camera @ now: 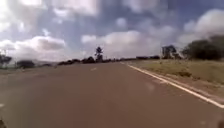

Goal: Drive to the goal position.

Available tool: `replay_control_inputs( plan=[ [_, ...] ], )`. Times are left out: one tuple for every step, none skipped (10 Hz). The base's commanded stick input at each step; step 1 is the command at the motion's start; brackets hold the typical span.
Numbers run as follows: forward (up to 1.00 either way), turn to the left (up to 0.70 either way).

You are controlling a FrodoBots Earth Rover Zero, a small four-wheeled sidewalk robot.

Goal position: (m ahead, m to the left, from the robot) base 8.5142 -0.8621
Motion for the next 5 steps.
replay_control_inputs(
  plan=[
    [1.0,0.0],
    [1.0,0.0],
    [1.0,0.0],
    [1.0,0.0],
    [1.0,0.0]
  ],
)
